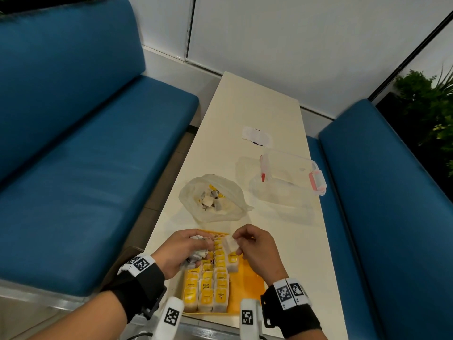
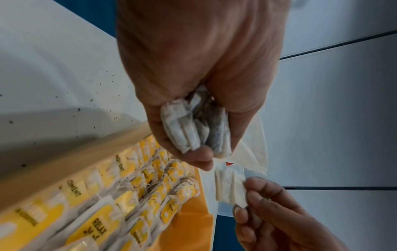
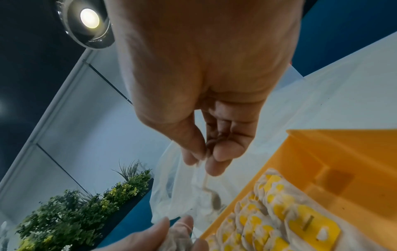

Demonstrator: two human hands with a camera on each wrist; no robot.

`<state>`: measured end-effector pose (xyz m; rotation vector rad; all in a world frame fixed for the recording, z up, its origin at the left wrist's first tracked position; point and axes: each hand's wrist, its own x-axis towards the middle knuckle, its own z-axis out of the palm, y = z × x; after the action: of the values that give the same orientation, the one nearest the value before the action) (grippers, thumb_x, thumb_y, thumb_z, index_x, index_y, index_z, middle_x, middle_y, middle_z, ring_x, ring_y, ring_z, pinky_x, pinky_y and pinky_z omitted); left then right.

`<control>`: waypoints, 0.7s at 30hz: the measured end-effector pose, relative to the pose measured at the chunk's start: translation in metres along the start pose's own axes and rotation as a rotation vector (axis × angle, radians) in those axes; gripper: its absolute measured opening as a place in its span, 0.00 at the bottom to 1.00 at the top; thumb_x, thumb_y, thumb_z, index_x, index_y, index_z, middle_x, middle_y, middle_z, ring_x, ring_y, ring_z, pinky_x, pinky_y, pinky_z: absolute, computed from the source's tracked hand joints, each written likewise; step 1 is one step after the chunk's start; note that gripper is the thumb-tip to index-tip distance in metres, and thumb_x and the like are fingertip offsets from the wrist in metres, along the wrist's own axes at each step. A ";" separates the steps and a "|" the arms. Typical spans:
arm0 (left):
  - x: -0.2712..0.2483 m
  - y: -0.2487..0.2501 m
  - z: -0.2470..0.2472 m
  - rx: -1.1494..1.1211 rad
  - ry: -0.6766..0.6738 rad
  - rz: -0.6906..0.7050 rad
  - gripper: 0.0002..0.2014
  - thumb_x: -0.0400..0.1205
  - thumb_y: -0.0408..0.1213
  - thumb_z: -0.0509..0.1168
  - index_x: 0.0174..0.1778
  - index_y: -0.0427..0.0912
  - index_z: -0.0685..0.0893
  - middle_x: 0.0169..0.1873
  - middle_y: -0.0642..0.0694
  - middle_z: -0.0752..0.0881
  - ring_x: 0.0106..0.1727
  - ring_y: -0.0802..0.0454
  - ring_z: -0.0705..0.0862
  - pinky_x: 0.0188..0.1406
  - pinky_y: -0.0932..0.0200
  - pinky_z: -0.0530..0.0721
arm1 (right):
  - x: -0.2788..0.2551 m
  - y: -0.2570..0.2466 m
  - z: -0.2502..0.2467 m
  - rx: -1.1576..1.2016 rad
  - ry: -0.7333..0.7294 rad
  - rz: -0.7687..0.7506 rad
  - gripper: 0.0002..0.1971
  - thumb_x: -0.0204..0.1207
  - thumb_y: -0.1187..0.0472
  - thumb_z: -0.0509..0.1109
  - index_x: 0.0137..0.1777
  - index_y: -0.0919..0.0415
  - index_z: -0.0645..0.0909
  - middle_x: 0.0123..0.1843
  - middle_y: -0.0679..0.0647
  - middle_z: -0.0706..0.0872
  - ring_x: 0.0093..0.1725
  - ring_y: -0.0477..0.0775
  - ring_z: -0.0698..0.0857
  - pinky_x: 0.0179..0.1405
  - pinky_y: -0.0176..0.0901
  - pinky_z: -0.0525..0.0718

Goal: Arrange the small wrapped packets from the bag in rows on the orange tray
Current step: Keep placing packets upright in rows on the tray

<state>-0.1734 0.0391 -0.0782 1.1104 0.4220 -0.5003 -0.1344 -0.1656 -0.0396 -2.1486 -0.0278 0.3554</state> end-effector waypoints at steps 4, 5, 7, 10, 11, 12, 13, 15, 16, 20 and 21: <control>0.000 -0.001 0.000 0.000 0.006 -0.014 0.12 0.78 0.29 0.76 0.57 0.34 0.89 0.47 0.33 0.90 0.43 0.42 0.85 0.28 0.58 0.83 | 0.000 0.004 -0.005 -0.095 -0.030 0.039 0.18 0.71 0.75 0.65 0.42 0.51 0.88 0.35 0.49 0.88 0.37 0.50 0.90 0.37 0.37 0.83; 0.000 -0.001 0.000 0.002 0.008 -0.016 0.12 0.78 0.28 0.76 0.57 0.34 0.89 0.47 0.32 0.90 0.43 0.42 0.85 0.28 0.58 0.83 | -0.001 0.004 -0.006 -0.128 -0.039 0.038 0.18 0.69 0.75 0.66 0.41 0.49 0.88 0.35 0.50 0.88 0.39 0.51 0.89 0.38 0.36 0.83; 0.000 -0.001 -0.001 0.008 0.009 -0.020 0.12 0.78 0.29 0.77 0.57 0.34 0.89 0.48 0.32 0.90 0.44 0.41 0.84 0.29 0.58 0.83 | 0.000 0.007 -0.006 -0.189 -0.032 0.021 0.18 0.70 0.74 0.66 0.40 0.48 0.87 0.35 0.47 0.88 0.39 0.48 0.88 0.38 0.33 0.81; 0.000 -0.001 -0.001 0.010 0.009 -0.026 0.12 0.77 0.29 0.77 0.56 0.35 0.90 0.48 0.32 0.90 0.44 0.41 0.85 0.29 0.58 0.84 | 0.001 0.009 -0.007 -0.271 0.006 -0.025 0.12 0.72 0.67 0.72 0.39 0.46 0.86 0.38 0.43 0.87 0.38 0.39 0.84 0.38 0.25 0.76; -0.001 0.000 -0.001 0.010 0.009 -0.027 0.12 0.77 0.29 0.77 0.56 0.35 0.90 0.48 0.32 0.90 0.44 0.42 0.85 0.29 0.58 0.84 | 0.001 0.009 -0.008 -0.285 0.013 -0.037 0.10 0.72 0.65 0.73 0.39 0.46 0.86 0.41 0.43 0.87 0.40 0.38 0.83 0.39 0.24 0.75; -0.001 0.000 -0.001 0.009 0.009 -0.027 0.12 0.77 0.30 0.77 0.56 0.35 0.90 0.48 0.32 0.90 0.43 0.42 0.86 0.29 0.58 0.84 | 0.002 0.009 -0.010 -0.283 0.014 -0.041 0.09 0.72 0.63 0.74 0.39 0.46 0.85 0.43 0.44 0.86 0.40 0.39 0.83 0.39 0.25 0.75; 0.000 0.000 -0.001 0.009 0.010 -0.027 0.12 0.77 0.30 0.77 0.56 0.35 0.90 0.48 0.32 0.90 0.43 0.43 0.86 0.29 0.57 0.83 | 0.003 0.009 -0.013 -0.277 0.009 -0.036 0.08 0.72 0.63 0.74 0.39 0.47 0.84 0.43 0.45 0.86 0.39 0.41 0.84 0.39 0.27 0.77; -0.001 0.000 -0.001 0.007 0.013 -0.025 0.12 0.77 0.29 0.77 0.56 0.35 0.89 0.47 0.32 0.90 0.43 0.42 0.86 0.29 0.57 0.83 | 0.005 0.009 -0.017 -0.267 -0.020 -0.007 0.08 0.72 0.65 0.74 0.38 0.50 0.84 0.37 0.47 0.87 0.32 0.44 0.85 0.33 0.32 0.80; -0.001 0.000 0.000 0.006 0.012 -0.025 0.12 0.77 0.29 0.77 0.57 0.34 0.89 0.47 0.32 0.90 0.42 0.42 0.86 0.28 0.57 0.83 | 0.006 0.010 -0.018 -0.271 -0.027 0.006 0.08 0.72 0.66 0.74 0.38 0.51 0.84 0.34 0.49 0.87 0.30 0.44 0.85 0.31 0.34 0.81; -0.003 0.001 0.000 0.007 0.014 -0.022 0.13 0.77 0.29 0.77 0.57 0.34 0.89 0.47 0.32 0.90 0.41 0.43 0.87 0.27 0.58 0.83 | 0.010 0.015 -0.023 -0.306 -0.037 0.025 0.09 0.71 0.68 0.72 0.40 0.51 0.87 0.33 0.47 0.87 0.31 0.40 0.82 0.31 0.30 0.79; -0.003 0.001 0.000 0.006 0.016 -0.022 0.13 0.77 0.28 0.77 0.57 0.34 0.89 0.47 0.32 0.90 0.41 0.43 0.87 0.27 0.58 0.83 | 0.010 0.016 -0.024 -0.314 -0.053 0.028 0.09 0.71 0.67 0.72 0.40 0.50 0.87 0.34 0.45 0.86 0.31 0.39 0.82 0.31 0.28 0.78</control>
<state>-0.1748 0.0402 -0.0757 1.1175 0.4469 -0.5128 -0.1203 -0.1927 -0.0426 -2.4512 -0.0891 0.4492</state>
